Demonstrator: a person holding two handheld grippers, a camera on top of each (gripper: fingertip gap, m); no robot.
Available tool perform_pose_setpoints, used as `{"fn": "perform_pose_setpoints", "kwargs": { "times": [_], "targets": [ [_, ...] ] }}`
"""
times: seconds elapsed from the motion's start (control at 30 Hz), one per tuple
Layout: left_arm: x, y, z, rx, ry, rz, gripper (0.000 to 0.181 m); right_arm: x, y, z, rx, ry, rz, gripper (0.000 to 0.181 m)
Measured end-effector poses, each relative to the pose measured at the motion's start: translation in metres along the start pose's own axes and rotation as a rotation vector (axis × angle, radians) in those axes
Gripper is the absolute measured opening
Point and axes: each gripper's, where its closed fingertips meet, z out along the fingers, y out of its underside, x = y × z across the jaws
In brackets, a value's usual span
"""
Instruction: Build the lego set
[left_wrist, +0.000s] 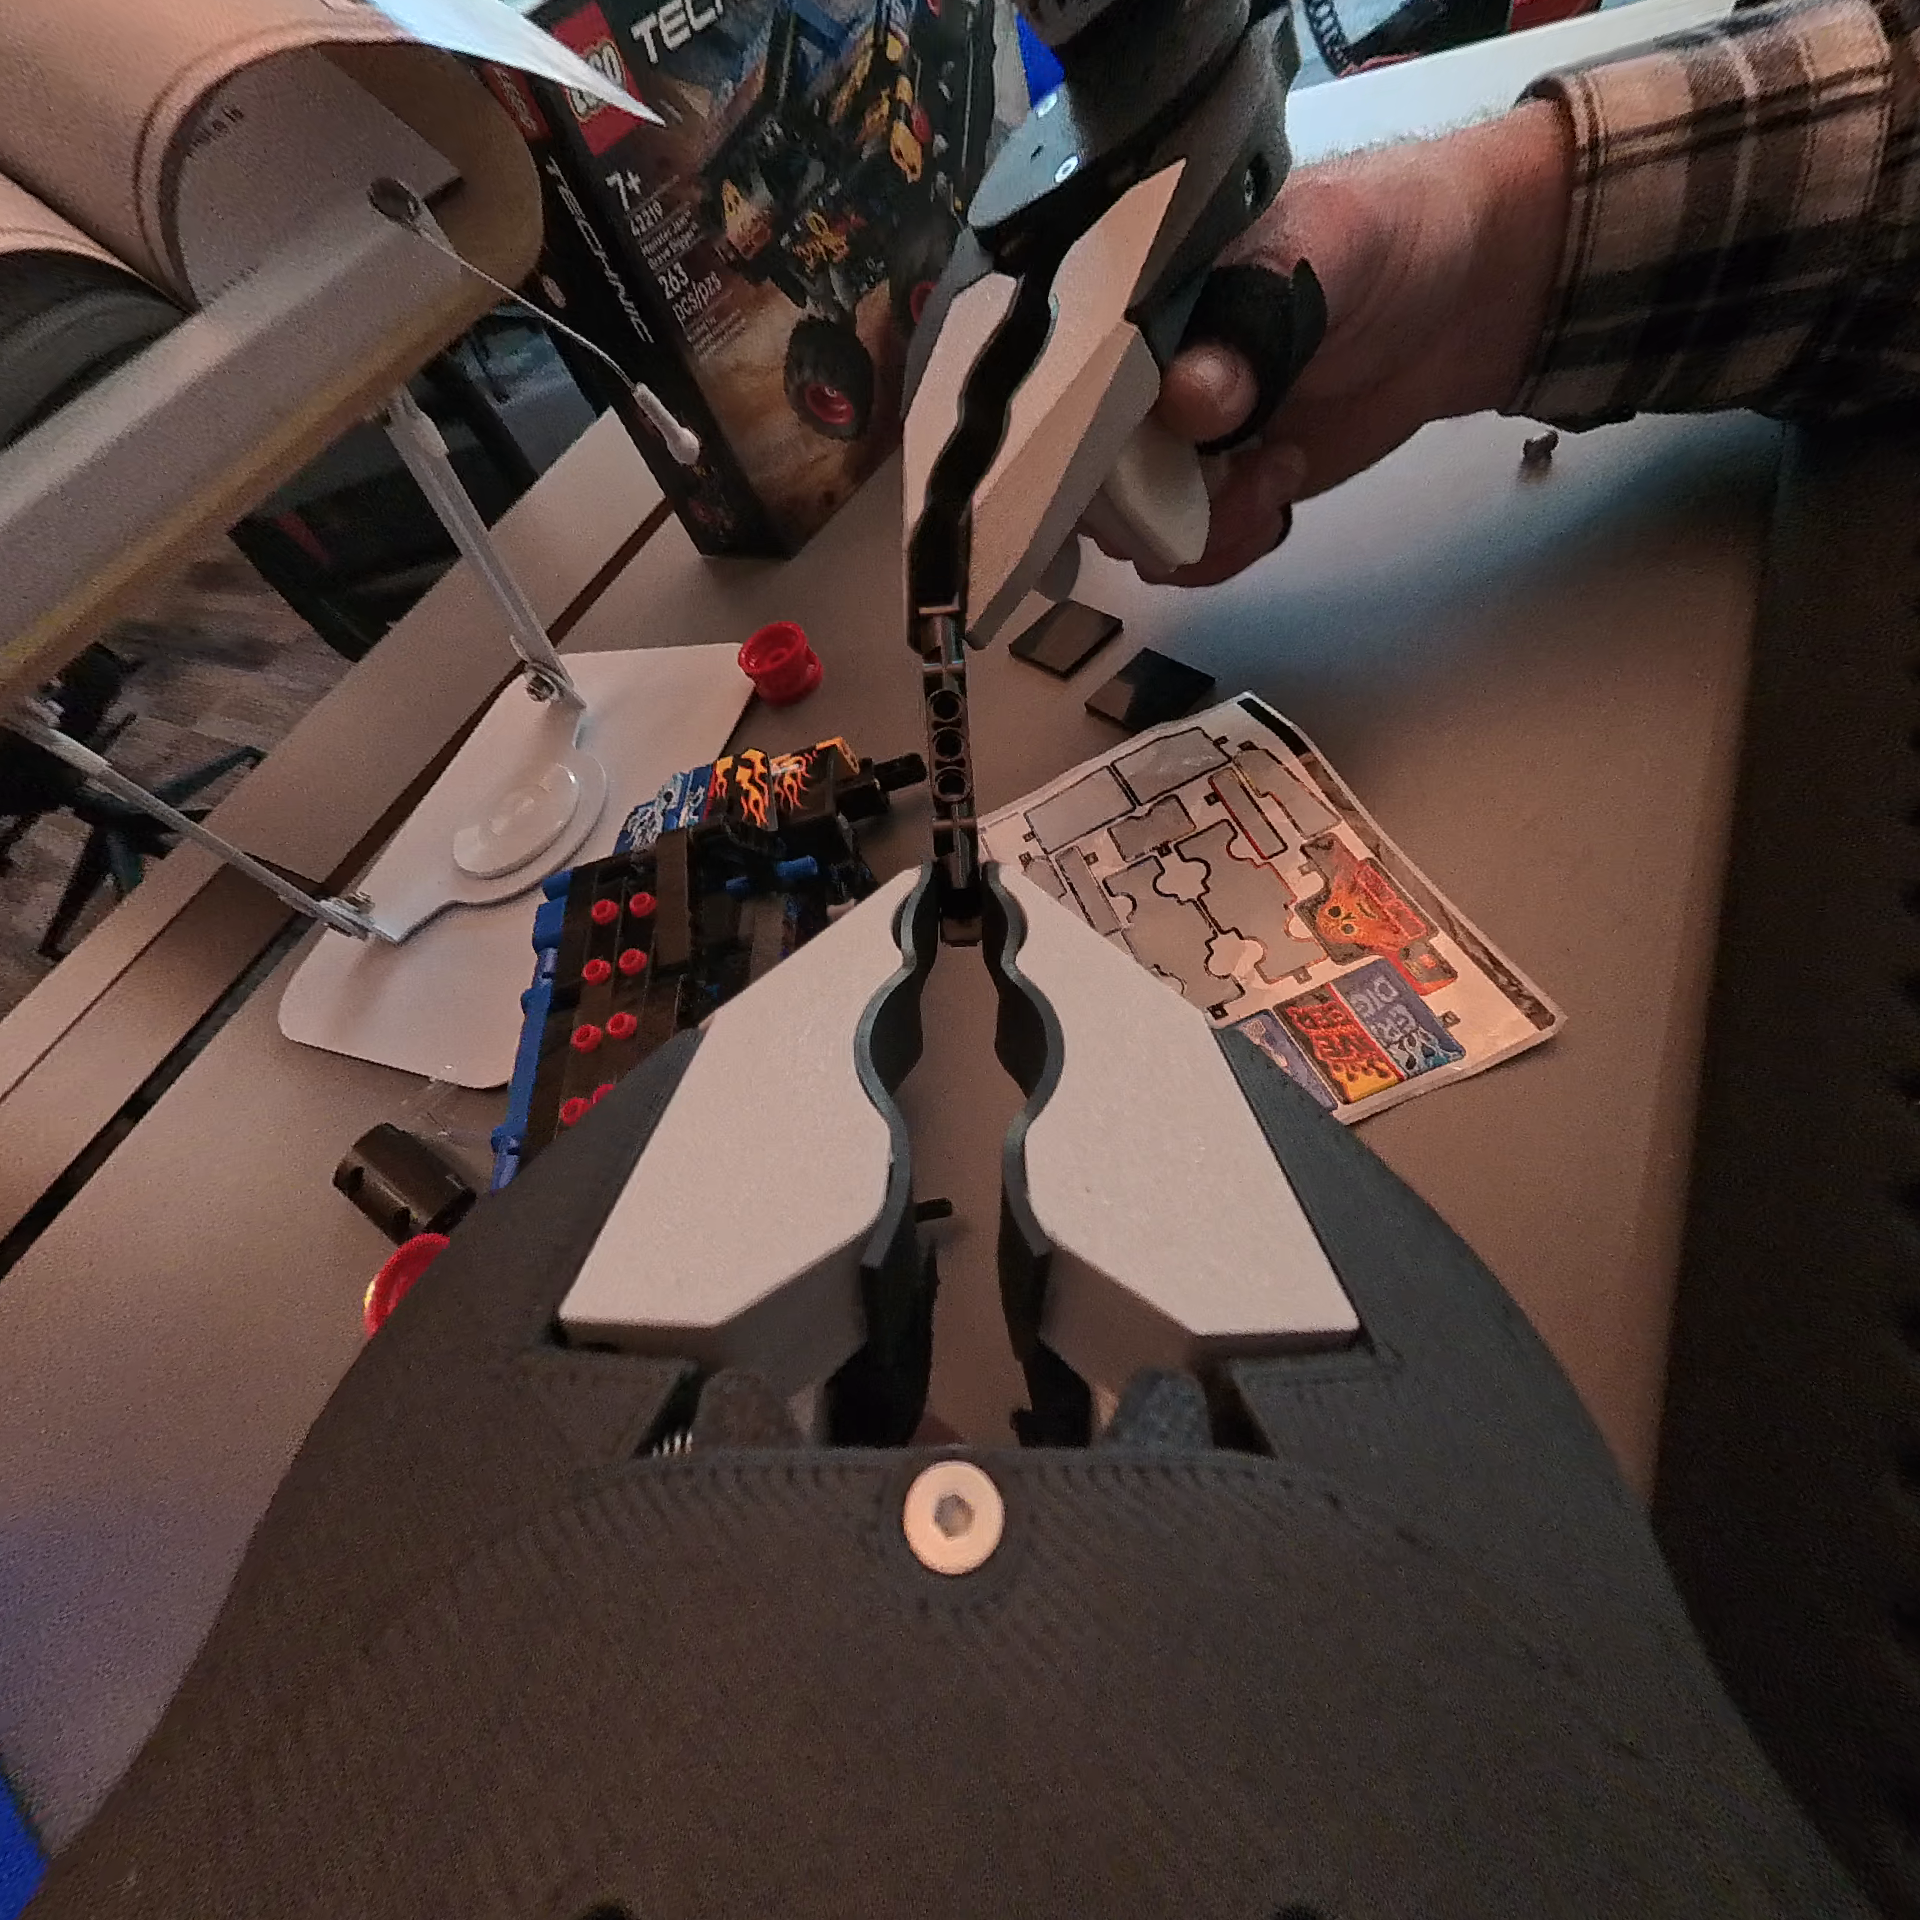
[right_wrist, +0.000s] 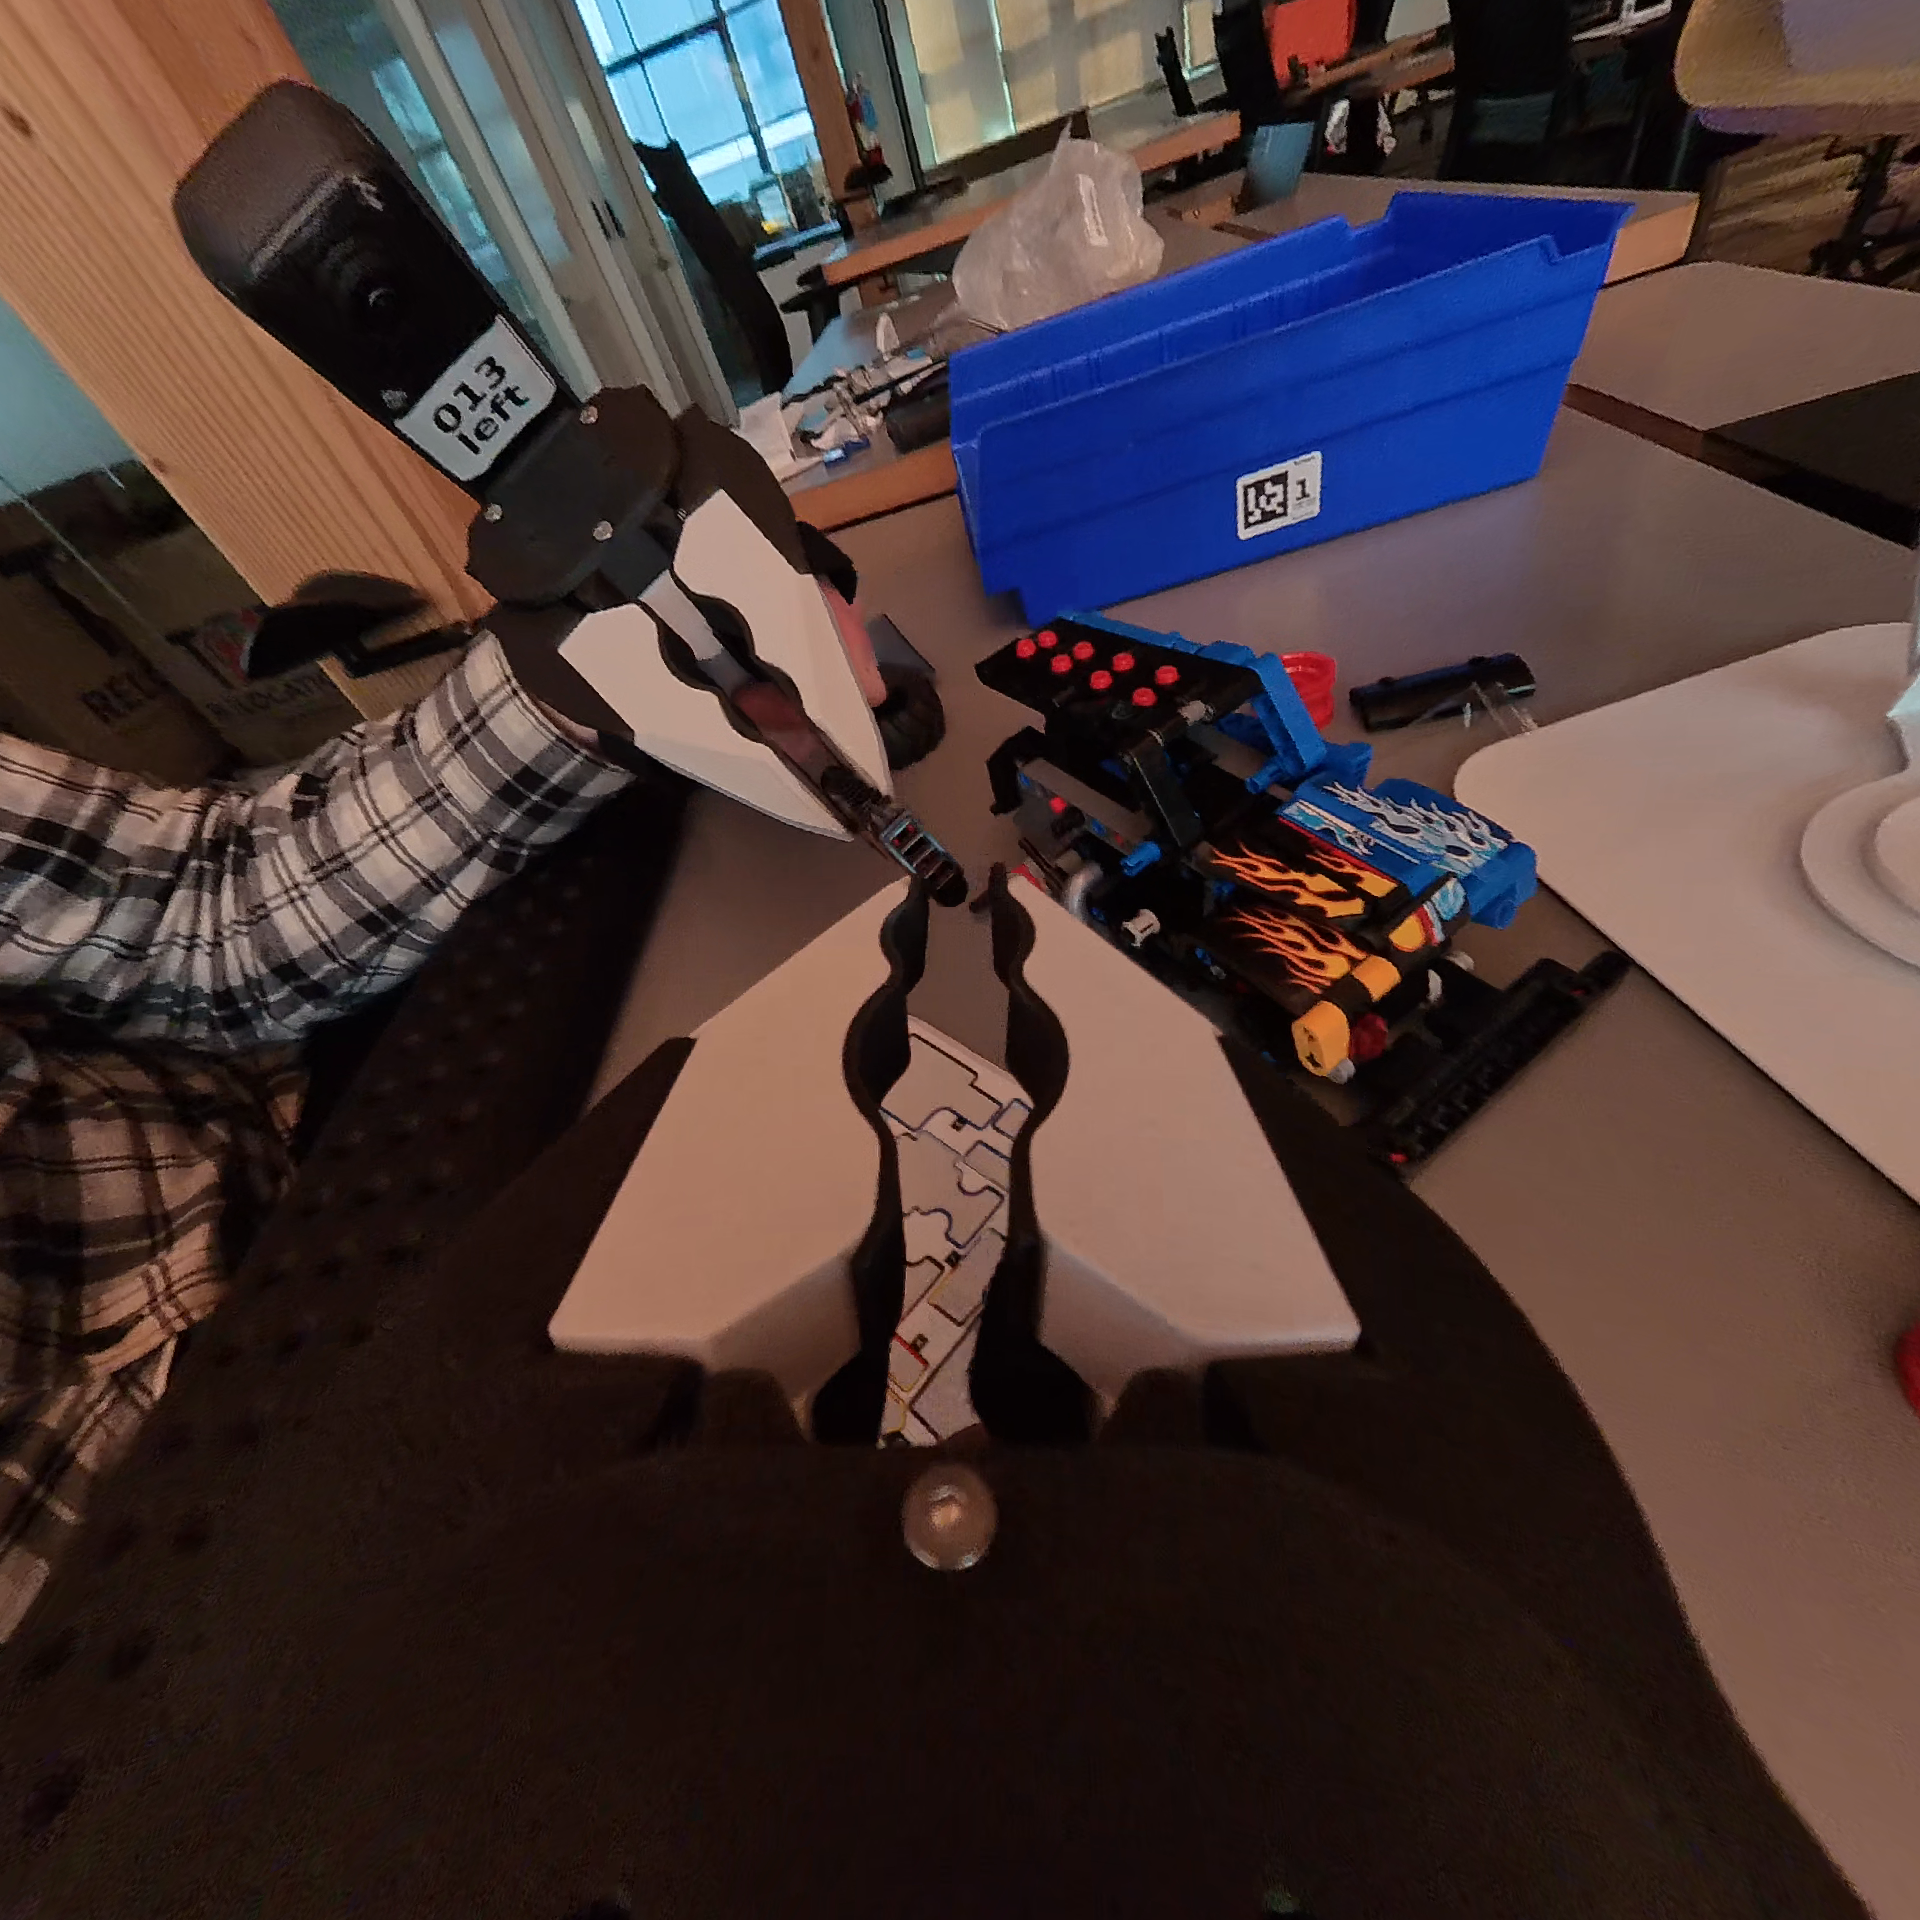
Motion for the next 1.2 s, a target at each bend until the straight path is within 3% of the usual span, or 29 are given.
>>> {"fn": "perform_pose_setpoints", "kwargs": {
  "times": [0.33,1.2],
  "targets": [
    [0.005,0.022,0.005,-0.095,0.044,-0.031,0.007,0.003,0.03,0.013,-0.193,0.076,-0.171,0.014],
    [-0.008,0.04,0.001,-0.122,0.031,-0.147,0.007,0.014,0.036,0.035,-0.174,0.132,-0.13,0.008]
  ]
}}
